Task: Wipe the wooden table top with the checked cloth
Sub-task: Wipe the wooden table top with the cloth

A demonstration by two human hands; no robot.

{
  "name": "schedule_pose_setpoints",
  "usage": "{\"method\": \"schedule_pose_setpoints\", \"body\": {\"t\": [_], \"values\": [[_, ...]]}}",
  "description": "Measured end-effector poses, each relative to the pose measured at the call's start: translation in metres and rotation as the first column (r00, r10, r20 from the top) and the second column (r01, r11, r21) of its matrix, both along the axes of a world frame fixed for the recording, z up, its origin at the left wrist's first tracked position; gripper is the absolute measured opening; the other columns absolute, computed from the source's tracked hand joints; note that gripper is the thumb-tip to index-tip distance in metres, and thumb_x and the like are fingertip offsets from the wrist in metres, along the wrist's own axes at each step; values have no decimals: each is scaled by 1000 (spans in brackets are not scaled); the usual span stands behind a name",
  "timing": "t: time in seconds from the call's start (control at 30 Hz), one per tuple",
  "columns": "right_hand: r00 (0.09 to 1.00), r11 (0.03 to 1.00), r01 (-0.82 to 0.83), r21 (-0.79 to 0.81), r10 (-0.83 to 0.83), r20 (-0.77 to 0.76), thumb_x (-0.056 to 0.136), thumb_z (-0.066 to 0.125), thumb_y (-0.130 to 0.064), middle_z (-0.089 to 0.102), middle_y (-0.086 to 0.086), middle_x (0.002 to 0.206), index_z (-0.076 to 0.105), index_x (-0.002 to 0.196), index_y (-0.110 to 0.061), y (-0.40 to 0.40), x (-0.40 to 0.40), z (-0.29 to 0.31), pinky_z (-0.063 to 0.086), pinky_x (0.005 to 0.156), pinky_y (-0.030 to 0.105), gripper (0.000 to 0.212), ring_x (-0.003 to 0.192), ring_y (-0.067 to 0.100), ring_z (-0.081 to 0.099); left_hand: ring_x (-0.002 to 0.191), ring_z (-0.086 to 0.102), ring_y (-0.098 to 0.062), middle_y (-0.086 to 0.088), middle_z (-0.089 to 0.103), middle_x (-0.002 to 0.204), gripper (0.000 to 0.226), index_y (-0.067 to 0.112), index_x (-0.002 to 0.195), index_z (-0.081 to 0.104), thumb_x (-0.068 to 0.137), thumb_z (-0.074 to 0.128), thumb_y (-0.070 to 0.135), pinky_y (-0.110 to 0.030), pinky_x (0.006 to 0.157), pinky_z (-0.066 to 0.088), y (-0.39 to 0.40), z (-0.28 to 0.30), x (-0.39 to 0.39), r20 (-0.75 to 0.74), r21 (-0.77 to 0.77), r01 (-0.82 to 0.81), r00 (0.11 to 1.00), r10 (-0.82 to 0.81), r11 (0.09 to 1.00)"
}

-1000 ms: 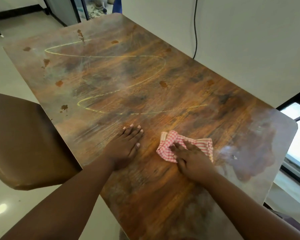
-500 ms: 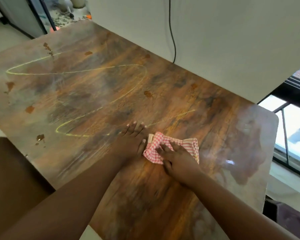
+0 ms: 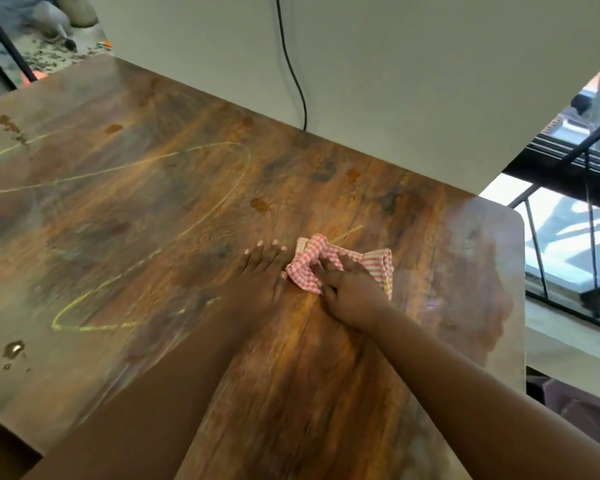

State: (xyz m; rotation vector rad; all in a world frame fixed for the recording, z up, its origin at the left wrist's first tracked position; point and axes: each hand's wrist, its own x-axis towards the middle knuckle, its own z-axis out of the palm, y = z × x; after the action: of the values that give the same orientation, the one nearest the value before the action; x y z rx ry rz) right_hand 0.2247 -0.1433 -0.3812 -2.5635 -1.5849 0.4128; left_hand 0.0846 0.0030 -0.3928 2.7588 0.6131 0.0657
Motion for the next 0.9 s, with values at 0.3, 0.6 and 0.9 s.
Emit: {"method": "schedule_pose_setpoints", "body": {"t": [0.3, 0.6, 0.9], "values": [[998, 998, -69, 5, 69, -17, 97, 37, -31, 30, -6, 152, 32, 144, -34, -65, 27, 7, 18, 115, 36, 47, 143, 24, 22, 149, -3, -20, -3, 4, 162, 55, 19, 154, 10, 103, 22, 37, -35, 118, -9, 6, -1, 34, -78, 17, 21, 997, -19, 1000], [995, 995, 96, 7, -96, 2, 96, 35, -32, 25, -5, 155, 26, 147, -34, -9, 65, -2, 16, 116, 39, 51, 144, 27, 16, 149, -2, -19, -2, 4, 162, 61, 19, 154, 9, 101, 21, 47, -37, 118, -6, 1, -13, 75, -86, -10, -15, 996, 14, 1000], [996, 996, -89, 16, 89, -16, 98, 31, -35, 23, -6, 155, 25, 146, -35, -15, 71, -6, 11, 116, 39, 48, 144, 24, 15, 149, 0, -22, -2, 7, 162, 56, 17, 154, 14, 102, 25, 38, -35, 118, -1, 20, -5, 102, -89, -50, -59, 995, 55, 997]]}}
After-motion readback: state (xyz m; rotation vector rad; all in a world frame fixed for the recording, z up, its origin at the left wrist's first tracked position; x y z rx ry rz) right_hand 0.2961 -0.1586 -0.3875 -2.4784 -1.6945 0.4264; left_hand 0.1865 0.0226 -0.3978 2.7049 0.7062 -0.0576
